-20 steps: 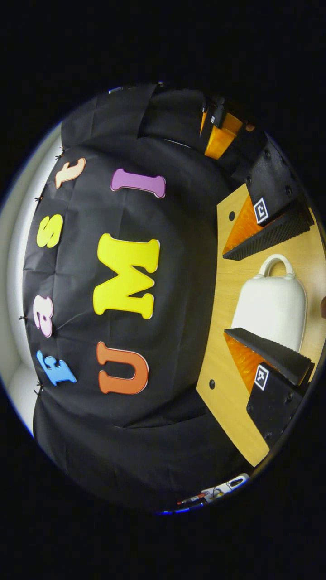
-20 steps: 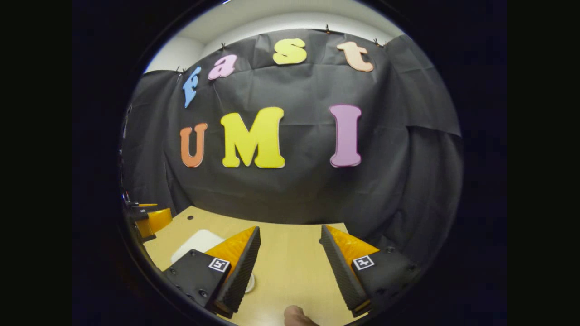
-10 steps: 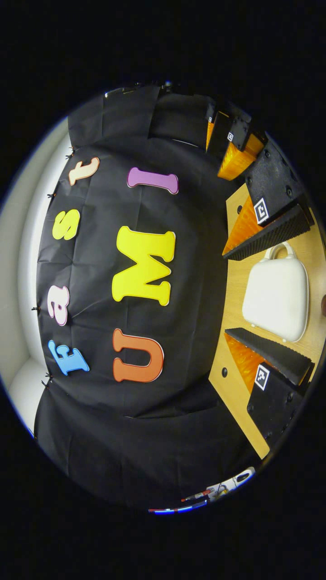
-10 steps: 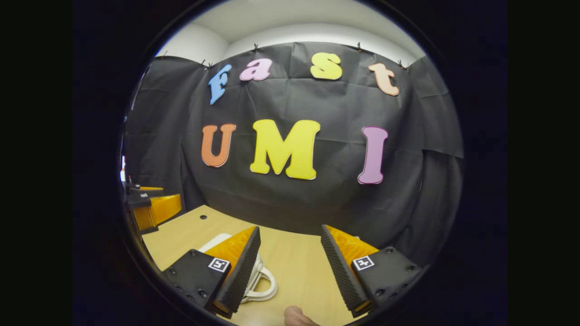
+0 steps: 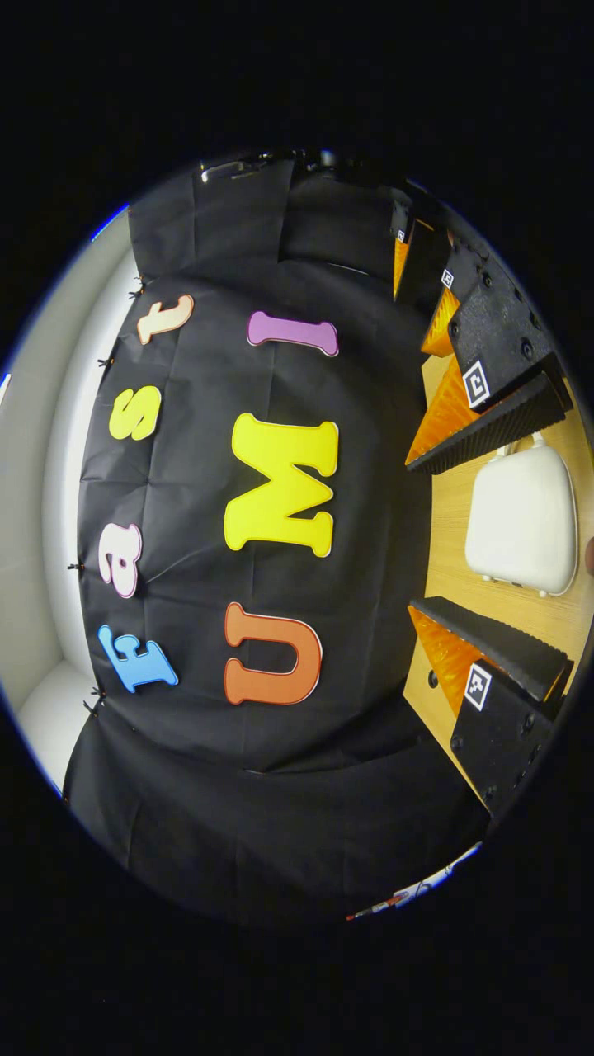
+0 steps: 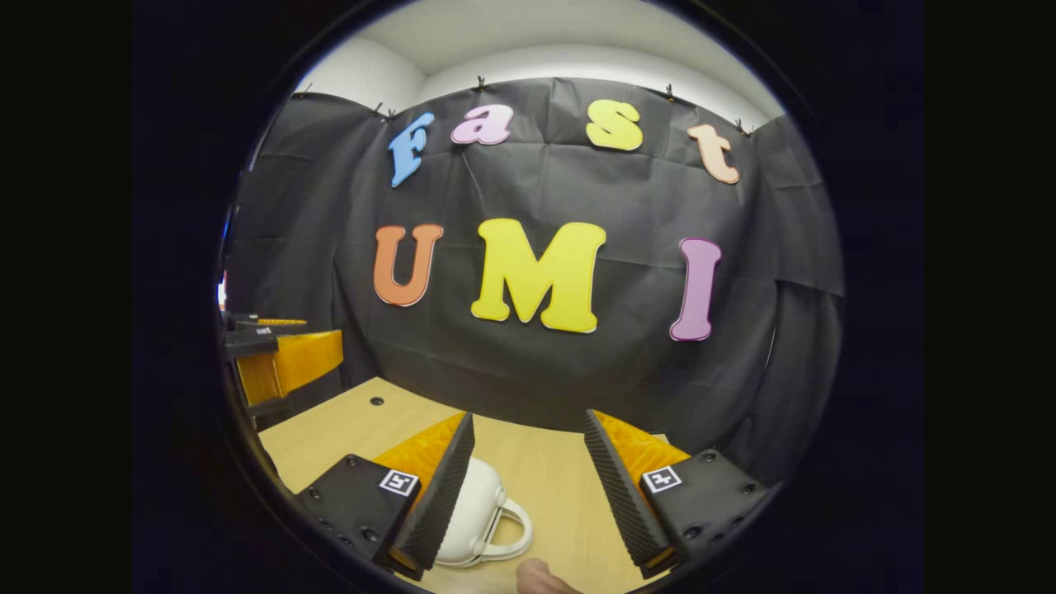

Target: First open the suitcase, pack the skin care products into it, and then close the suitcase.

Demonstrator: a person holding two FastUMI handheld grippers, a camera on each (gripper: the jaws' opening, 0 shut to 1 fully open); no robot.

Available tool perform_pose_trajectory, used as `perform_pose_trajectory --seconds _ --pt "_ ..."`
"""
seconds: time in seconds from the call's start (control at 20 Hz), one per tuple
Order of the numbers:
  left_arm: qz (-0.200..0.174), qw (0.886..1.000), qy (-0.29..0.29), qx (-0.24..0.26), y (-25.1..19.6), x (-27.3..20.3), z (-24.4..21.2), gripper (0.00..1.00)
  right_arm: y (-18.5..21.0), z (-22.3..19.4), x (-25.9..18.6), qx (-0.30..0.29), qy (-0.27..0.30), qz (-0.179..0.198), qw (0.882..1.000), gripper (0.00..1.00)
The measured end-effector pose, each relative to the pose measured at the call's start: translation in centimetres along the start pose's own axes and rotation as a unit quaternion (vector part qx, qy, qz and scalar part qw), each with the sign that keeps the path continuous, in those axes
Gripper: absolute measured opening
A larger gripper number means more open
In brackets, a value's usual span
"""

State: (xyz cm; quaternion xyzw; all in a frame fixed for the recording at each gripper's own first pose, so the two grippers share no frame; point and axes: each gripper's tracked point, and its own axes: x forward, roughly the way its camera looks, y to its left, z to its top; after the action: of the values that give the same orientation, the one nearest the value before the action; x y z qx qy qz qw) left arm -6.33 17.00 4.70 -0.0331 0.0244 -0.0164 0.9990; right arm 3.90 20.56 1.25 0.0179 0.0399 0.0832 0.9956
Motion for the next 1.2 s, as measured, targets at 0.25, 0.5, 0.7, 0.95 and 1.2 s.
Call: perform_pose_trajectory --seconds 0.25,0.5,0.7,0.95,1.2 --pt "-0.012 1.0 -0.004 0.014 -0.5 -0.1 0.0 0.96 0.0 -0.3 0.3 -0.002 0.004 -0.004 1.0 0.8" --pt "-0.02 1.0 0.005 0.015 -0.9 -0.2 -0.4 0.96 -0.6 -0.3 0.2 0.006 0.0 -0.014 1.0 0.8" --pt "-0.019 1.0 0.008 0.012 -0.9 -0.3 -0.7 0.96 -1.5 -0.8 -0.2 0.007 0.005 -0.022 1.0 0.8" --pt "-0.02 1.0 0.016 0.009 -1.1 -0.5 -1.2 0.96 -1.7 -0.7 -0.7 0.003 0.005 -0.021 1.0 0.8" --pt "-0.025 0.999 0.018 0.01 -1.7 -0.6 -1.2 0.96 -2.3 -0.5 -1.0 0.002 0.007 -0.021 1.0 0.8"
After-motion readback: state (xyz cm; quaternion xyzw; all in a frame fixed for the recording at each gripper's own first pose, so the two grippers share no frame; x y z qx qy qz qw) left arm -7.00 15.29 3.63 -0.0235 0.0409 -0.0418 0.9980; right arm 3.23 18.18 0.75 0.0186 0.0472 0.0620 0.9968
